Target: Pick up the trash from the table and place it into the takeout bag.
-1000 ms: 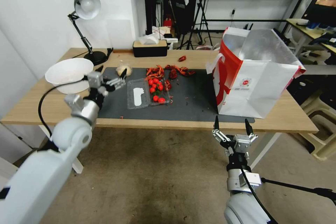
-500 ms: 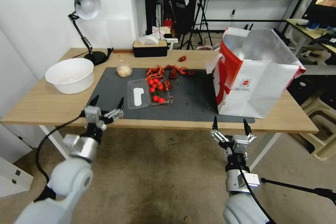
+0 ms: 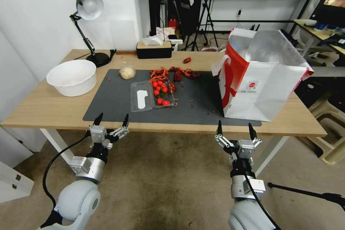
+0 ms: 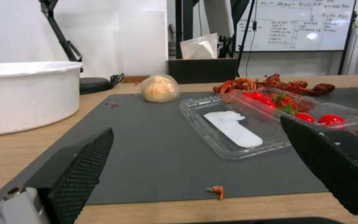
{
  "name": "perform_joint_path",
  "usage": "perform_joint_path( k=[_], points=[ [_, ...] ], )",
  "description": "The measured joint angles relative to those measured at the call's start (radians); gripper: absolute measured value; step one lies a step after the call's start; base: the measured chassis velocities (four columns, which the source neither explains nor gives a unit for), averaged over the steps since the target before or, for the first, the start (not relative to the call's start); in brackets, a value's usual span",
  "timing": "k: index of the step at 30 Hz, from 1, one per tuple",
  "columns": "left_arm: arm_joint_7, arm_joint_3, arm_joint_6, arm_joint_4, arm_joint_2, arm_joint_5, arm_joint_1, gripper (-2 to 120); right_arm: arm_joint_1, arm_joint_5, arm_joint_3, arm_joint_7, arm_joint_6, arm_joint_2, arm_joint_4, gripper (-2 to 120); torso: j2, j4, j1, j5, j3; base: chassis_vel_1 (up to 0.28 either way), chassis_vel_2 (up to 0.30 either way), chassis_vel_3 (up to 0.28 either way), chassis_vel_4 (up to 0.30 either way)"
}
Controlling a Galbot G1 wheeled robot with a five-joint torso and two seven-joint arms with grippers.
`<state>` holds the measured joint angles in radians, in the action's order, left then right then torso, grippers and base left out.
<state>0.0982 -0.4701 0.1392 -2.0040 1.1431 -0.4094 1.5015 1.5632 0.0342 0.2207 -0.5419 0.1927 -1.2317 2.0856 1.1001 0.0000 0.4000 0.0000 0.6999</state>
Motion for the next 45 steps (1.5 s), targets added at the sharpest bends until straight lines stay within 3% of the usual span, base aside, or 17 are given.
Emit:
perform_joint_path(
  k=[13,26,34,37,41,43,44,45],
  points=[
    [0.009,-0.003,-0.001,0.018,-0.016,0.001,-0.061,100,-0.007,0.006,-0.002,0.001,0.003,0.001,-0.011,100,0.000,0.0000,0.000,-0.0001,0.000,0.000,0.000,0.000,0.000],
    [0.036,0.081,-0.128,0.094,-0.136,-0.132,-0.313,100,-0.007,0.007,-0.002,0.010,0.001,0.005,-0.014,100,0.000,0.0002,0.000,-0.0002,0.000,0.000,0.000,0.000,0.000],
    [0.014,0.159,-0.204,0.221,-0.232,-0.265,-0.534,100,-0.021,0.015,-0.006,0.011,-0.004,0.013,-0.020,100,0.000,0.0002,0.000,0.0000,0.000,0.000,0.000,0.000,0.000],
    [0.008,0.244,-0.249,0.323,-0.267,-0.341,-0.669,100,-0.023,0.016,-0.006,0.011,-0.005,0.011,-0.025,100,0.000,0.0001,0.000,-0.0001,0.000,0.000,0.000,0.000,0.000],
    [-0.001,0.324,-0.283,0.397,-0.280,-0.391,-0.774,100,-0.025,0.016,-0.006,0.011,-0.005,0.010,-0.028,100,0.000,0.0003,0.000,-0.0003,0.000,0.000,0.000,0.000,0.000],
    [-0.007,0.424,-0.323,0.477,-0.283,-0.435,-0.895,100,-0.027,0.017,-0.004,0.011,-0.006,0.009,-0.029,100,0.000,-0.0001,0.000,0.0002,0.000,0.000,0.000,0.000,0.000],
    [-0.007,0.424,-0.323,0.477,-0.283,-0.435,-0.895,100,-0.027,0.017,-0.004,0.011,-0.006,0.009,-0.029,100,0.000,-0.0001,0.000,0.0002,0.000,0.000,0.000,0.000,0.000],
    [-0.017,0.475,-0.340,0.536,-0.280,-0.442,-0.960,100,-0.027,0.017,-0.002,0.011,-0.007,0.009,-0.029,100,0.000,-0.0005,0.000,0.0001,0.000,0.000,0.000,0.000,0.000]
  ],
)
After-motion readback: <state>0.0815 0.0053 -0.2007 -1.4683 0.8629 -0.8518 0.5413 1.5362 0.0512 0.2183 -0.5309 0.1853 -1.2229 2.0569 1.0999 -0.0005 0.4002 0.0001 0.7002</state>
